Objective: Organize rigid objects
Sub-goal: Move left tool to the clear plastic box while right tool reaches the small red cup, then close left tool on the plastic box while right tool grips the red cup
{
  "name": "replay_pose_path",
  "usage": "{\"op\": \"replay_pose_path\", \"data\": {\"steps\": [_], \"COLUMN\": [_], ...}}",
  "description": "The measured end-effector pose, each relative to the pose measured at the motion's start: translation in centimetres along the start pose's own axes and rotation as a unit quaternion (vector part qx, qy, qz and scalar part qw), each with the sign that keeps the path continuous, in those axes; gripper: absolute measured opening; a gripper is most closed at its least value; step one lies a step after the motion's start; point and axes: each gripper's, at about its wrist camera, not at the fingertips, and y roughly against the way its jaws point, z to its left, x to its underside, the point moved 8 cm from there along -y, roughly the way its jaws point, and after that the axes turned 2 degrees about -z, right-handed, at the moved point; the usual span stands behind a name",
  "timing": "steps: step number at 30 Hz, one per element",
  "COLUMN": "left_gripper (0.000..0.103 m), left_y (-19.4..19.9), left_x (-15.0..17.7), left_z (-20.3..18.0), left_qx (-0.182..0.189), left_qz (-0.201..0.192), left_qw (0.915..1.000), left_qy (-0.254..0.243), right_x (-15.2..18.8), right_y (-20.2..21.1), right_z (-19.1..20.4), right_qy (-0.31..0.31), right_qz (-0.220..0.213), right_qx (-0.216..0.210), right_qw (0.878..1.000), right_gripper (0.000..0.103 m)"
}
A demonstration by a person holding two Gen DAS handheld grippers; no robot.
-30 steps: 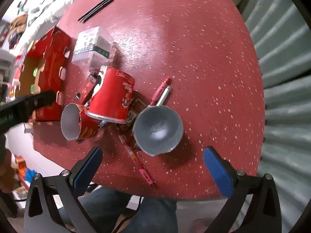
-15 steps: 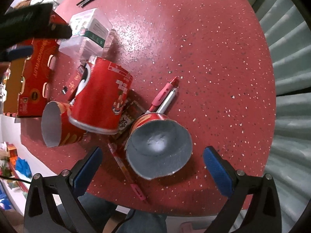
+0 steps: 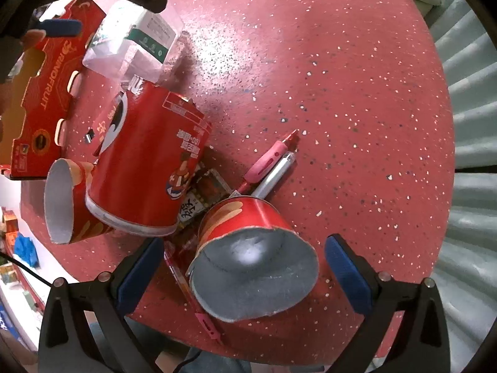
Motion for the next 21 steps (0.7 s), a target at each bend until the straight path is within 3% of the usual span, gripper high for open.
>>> {"op": "replay_pose_path", "data": {"steps": [5,16,17,19,21], "left_gripper": [0.103,0.103,0.103,0.103,0.092], "left_y": [-1.2,-3.4,-3.7,-4.0,-4.0], "left_x": [-0.2,0.1,0.3,0.5,0.6], "left_z": [-0.5,-1.7,-1.7,-2.0,-2.0], "left_qx": [-0.003,-0.014,-0.014,-0.015,-0.029], "left_qz": [0.009,0.027,0.031,0.035,0.033], "left_qw": [0.9999,0.999,0.9988,0.9982,0.9972], "left_qy": [-0.006,-0.032,-0.036,-0.047,-0.061], "right_x": [0.5,0.6,0.6,0.5,0.4], "right_y": [-0.6,-1.4,-1.4,-1.3,-1.2], "right_z": [0.5,1.0,1.2,1.2,1.1], "right_qy": [0.003,0.031,0.036,0.043,0.044], "right_qz": [0.058,0.099,0.101,0.102,0.105], "right_qx": [-0.027,-0.047,-0.049,-0.046,-0.047], "right_qw": [0.998,0.993,0.993,0.993,0.992], "right_gripper": [0.103,0.102,0.1,0.082,0.074]}}
